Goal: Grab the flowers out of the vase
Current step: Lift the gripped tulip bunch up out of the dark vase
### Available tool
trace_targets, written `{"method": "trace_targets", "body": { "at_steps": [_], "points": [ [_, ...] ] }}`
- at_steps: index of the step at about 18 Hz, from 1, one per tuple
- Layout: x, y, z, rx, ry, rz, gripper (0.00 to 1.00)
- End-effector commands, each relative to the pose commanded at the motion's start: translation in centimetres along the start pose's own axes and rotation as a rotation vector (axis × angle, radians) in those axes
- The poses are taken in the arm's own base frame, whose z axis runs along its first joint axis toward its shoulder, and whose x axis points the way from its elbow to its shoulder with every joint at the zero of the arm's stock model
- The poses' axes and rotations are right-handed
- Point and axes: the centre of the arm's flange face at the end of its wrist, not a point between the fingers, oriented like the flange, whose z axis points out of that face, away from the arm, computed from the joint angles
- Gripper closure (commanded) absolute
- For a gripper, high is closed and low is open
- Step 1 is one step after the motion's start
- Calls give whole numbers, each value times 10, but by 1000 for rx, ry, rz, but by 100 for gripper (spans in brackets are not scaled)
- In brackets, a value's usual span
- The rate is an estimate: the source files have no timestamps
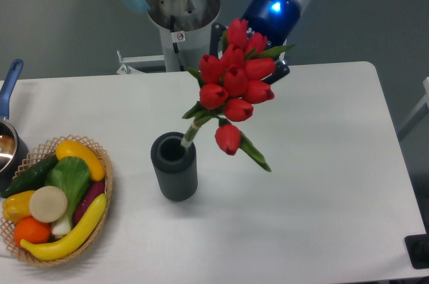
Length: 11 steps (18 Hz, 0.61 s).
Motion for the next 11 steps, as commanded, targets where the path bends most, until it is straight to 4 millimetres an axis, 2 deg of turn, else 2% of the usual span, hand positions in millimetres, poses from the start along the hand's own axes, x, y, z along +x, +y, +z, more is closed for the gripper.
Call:
{"method": "trace_targets", "body": {
  "at_steps": [1,4,11],
  "points": [
    [-8,6,2,-4,0,-1,63],
    [-29,8,3,-38,-32,3,63],
    [-38,8,3,-82,-68,12,63]
  ]
}}
